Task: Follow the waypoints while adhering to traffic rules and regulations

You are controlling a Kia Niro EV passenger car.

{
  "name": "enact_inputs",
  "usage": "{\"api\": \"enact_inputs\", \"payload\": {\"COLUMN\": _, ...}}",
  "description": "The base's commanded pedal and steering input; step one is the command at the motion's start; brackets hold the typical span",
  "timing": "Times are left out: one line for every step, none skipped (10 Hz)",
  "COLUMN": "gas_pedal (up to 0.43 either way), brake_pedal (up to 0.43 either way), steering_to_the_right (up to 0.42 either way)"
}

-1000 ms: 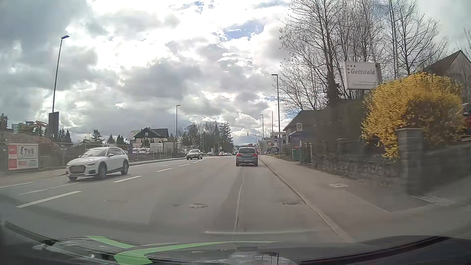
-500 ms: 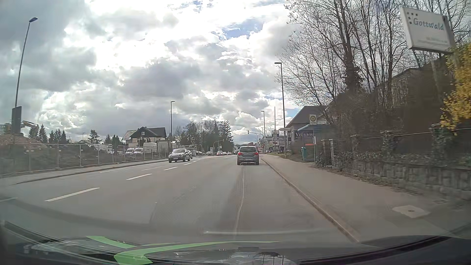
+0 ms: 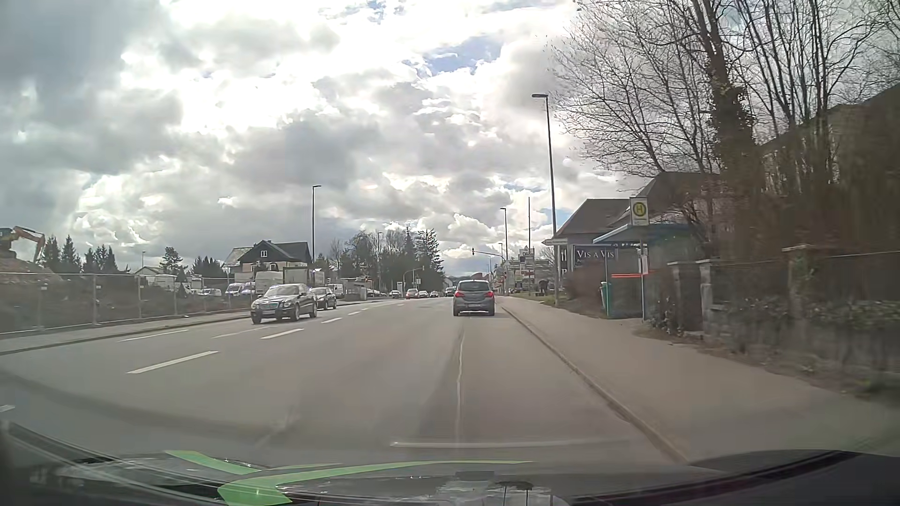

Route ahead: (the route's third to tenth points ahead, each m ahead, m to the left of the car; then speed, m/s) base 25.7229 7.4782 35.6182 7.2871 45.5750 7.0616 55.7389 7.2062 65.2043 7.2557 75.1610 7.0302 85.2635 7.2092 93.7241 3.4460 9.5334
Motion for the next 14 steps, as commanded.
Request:
{"api": "enact_inputs", "payload": {"gas_pedal": 0.000, "brake_pedal": 0.000, "steering_to_the_right": 0.004}}
{"api": "enact_inputs", "payload": {"gas_pedal": 0.000, "brake_pedal": 0.000, "steering_to_the_right": 0.004}}
{"api": "enact_inputs", "payload": {"gas_pedal": 0.000, "brake_pedal": 0.000, "steering_to_the_right": 0.004}}
{"api": "enact_inputs", "payload": {"gas_pedal": 0.000, "brake_pedal": 0.000, "steering_to_the_right": 0.004}}
{"api": "enact_inputs", "payload": {"gas_pedal": 0.000, "brake_pedal": 0.000, "steering_to_the_right": 0.004}}
{"api": "enact_inputs", "payload": {"gas_pedal": 0.000, "brake_pedal": 0.000, "steering_to_the_right": 0.003}}
{"api": "enact_inputs", "payload": {"gas_pedal": 0.000, "brake_pedal": 0.000, "steering_to_the_right": 0.004}}
{"api": "enact_inputs", "payload": {"gas_pedal": 0.000, "brake_pedal": 0.000, "steering_to_the_right": 0.003}}
{"api": "enact_inputs", "payload": {"gas_pedal": 0.000, "brake_pedal": 0.000, "steering_to_the_right": 0.001}}
{"api": "enact_inputs", "payload": {"gas_pedal": 0.000, "brake_pedal": 0.000, "steering_to_the_right": 0.001}}
{"api": "enact_inputs", "payload": {"gas_pedal": 0.000, "brake_pedal": 0.000, "steering_to_the_right": 0.001}}
{"api": "enact_inputs", "payload": {"gas_pedal": 0.000, "brake_pedal": 0.000, "steering_to_the_right": 0.000}}
{"api": "enact_inputs", "payload": {"gas_pedal": 0.000, "brake_pedal": 0.000, "steering_to_the_right": 0.000}}
{"api": "enact_inputs", "payload": {"gas_pedal": 0.000, "brake_pedal": 0.000, "steering_to_the_right": 0.000}}
